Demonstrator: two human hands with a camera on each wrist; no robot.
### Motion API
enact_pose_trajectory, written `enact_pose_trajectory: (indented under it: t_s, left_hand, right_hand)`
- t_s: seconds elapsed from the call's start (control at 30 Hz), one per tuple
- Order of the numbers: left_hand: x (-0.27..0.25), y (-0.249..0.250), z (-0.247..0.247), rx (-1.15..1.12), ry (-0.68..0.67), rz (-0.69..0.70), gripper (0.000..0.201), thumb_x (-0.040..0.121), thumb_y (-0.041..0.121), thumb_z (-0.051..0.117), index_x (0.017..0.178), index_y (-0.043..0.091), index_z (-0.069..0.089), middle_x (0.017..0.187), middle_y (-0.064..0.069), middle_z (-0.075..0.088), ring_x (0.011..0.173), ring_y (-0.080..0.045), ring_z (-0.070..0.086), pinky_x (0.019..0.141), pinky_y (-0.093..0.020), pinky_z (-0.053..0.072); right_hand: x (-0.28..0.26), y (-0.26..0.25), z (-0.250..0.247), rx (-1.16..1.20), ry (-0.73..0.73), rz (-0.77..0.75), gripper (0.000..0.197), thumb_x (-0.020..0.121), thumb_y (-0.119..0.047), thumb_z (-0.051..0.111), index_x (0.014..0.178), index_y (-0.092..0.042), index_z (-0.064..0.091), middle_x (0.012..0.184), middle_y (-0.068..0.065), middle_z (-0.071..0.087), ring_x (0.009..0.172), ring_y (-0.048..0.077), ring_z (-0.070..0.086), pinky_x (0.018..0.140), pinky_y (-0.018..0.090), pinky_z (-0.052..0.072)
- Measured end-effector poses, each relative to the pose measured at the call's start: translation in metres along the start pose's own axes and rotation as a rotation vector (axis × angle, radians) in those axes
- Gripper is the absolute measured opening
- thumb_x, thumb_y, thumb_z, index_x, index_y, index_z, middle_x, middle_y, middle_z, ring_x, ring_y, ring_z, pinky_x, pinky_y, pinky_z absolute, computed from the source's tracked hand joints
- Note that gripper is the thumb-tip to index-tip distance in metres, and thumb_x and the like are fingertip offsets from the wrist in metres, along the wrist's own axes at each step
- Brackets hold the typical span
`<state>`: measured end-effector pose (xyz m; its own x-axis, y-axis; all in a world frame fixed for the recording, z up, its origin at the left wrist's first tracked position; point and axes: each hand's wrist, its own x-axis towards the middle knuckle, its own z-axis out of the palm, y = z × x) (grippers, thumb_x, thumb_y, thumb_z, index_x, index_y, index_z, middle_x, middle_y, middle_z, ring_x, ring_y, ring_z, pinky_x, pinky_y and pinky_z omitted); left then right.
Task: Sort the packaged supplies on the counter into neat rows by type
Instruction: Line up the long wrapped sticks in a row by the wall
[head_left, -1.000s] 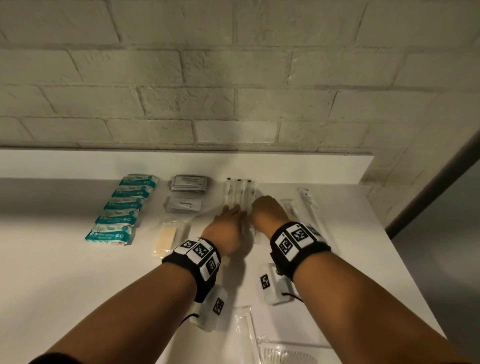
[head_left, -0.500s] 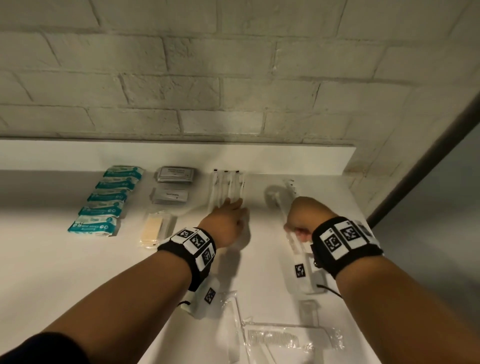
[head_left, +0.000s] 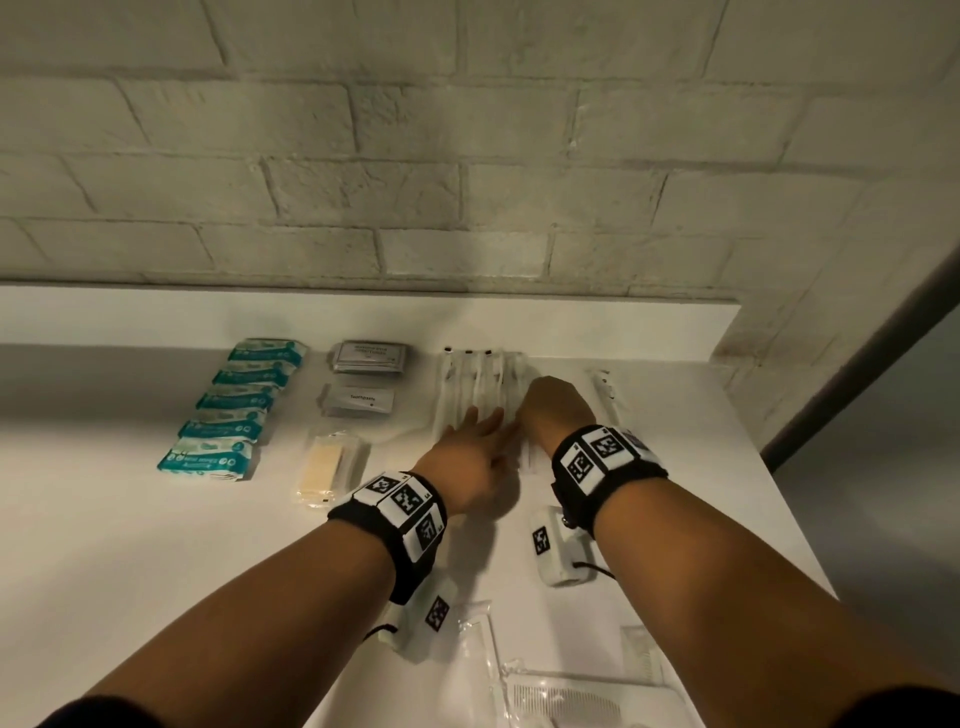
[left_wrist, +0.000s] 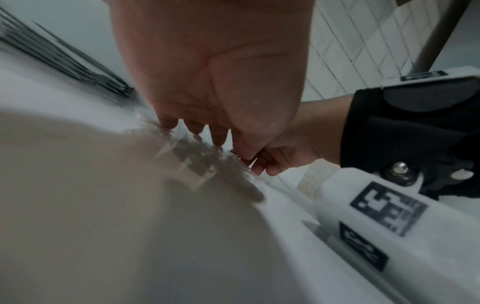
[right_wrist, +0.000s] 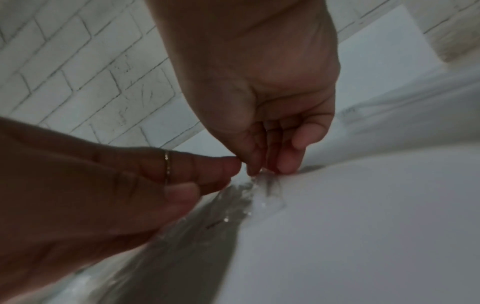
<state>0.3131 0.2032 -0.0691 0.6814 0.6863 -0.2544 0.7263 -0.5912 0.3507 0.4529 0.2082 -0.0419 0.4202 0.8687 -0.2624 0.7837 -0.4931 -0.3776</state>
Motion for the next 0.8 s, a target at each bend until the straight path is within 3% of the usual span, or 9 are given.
enact_pose_trajectory:
  t_s: [0.07,0.17,0.27,0.37,0.47,0.53,0.67,0.8]
  left_hand:
    - [-0.002,0.003,-0.002,0.016,0.019,-0.005,0.057,0.1,0.026,0.036,0.153,0.025,0.015,0.162,-0.008,0.006,0.148,-0.037,0.002,0.116,-0.054,0.012]
    - [-0.001,0.009,-0.003,0.052,0.053,0.033,0.057,0.1,0.029,0.037,0.153,0.025,0.017,0.163,-0.007,0.003,0.148,-0.038,0.0,0.117,-0.053,0.011]
    - [0.001,0.018,-0.004,0.086,0.06,0.095,0.057,0.1,0.032,0.038,0.153,0.026,0.018,0.163,-0.005,0.002,0.149,-0.035,-0.002,0.118,-0.051,0.008]
    - [0.0,0.024,-0.003,0.123,0.005,0.102,0.056,0.1,0.034,0.035,0.153,0.024,0.021,0.163,-0.004,0.007,0.149,-0.034,0.001,0.118,-0.051,0.009]
    - [-0.005,0.029,-0.003,0.104,-0.059,0.072,0.065,0.088,0.045,0.028,0.15,0.025,0.026,0.162,-0.006,0.01,0.149,-0.036,0.003,0.117,-0.054,0.009]
    - [-0.007,0.032,-0.004,0.078,-0.055,0.057,0.073,0.079,0.046,0.025,0.149,0.027,0.028,0.162,-0.006,0.011,0.149,-0.036,0.003,0.118,-0.054,0.009]
    - [-0.009,0.033,-0.004,0.062,-0.056,0.048,0.074,0.077,0.045,0.026,0.149,0.029,0.027,0.162,-0.004,0.01,0.149,-0.035,0.002,0.118,-0.053,0.008]
    - [-0.009,0.032,-0.004,0.034,-0.051,0.043,0.072,0.078,0.044,0.028,0.149,0.029,0.028,0.162,-0.004,0.011,0.149,-0.035,0.001,0.118,-0.053,0.006]
  right_hand:
    - [0.004,0.008,0.0,-0.026,-0.005,-0.029,0.027,0.092,-0.013,0.046,0.111,-0.006,0.064,0.118,0.013,0.064,0.11,0.029,0.06,0.082,0.03,0.046]
    - [0.003,0.034,-0.017,-0.021,0.065,-0.068,0.032,0.094,-0.017,0.046,0.121,-0.01,0.062,0.127,0.012,0.061,0.119,0.029,0.055,0.095,0.03,0.042]
    - [0.002,0.069,-0.041,0.003,0.197,0.006,0.03,0.094,-0.021,0.049,0.116,-0.006,0.064,0.123,0.015,0.063,0.116,0.031,0.056,0.093,0.031,0.043]
    - [-0.008,0.093,-0.051,-0.085,0.093,0.118,0.041,0.084,-0.032,0.064,0.114,-0.004,0.06,0.117,0.015,0.064,0.108,0.032,0.06,0.081,0.031,0.045]
    - [-0.018,0.101,-0.043,-0.113,-0.024,0.146,0.053,0.074,-0.034,0.074,0.117,-0.007,0.058,0.112,0.011,0.066,0.101,0.028,0.063,0.079,0.03,0.049]
    - [-0.02,0.1,-0.038,-0.117,-0.016,0.152,0.047,0.079,-0.023,0.07,0.121,-0.007,0.056,0.115,0.012,0.064,0.105,0.028,0.062,0.081,0.03,0.049]
    - [-0.016,0.083,-0.041,-0.018,0.041,0.123,0.029,0.09,-0.009,0.05,0.118,-0.002,0.054,0.117,0.016,0.063,0.107,0.032,0.06,0.076,0.03,0.044]
    - [-0.012,0.08,-0.045,0.092,0.017,0.08,0.027,0.093,-0.008,0.045,0.115,0.001,0.057,0.117,0.022,0.062,0.092,0.03,0.061,0.073,0.033,0.05]
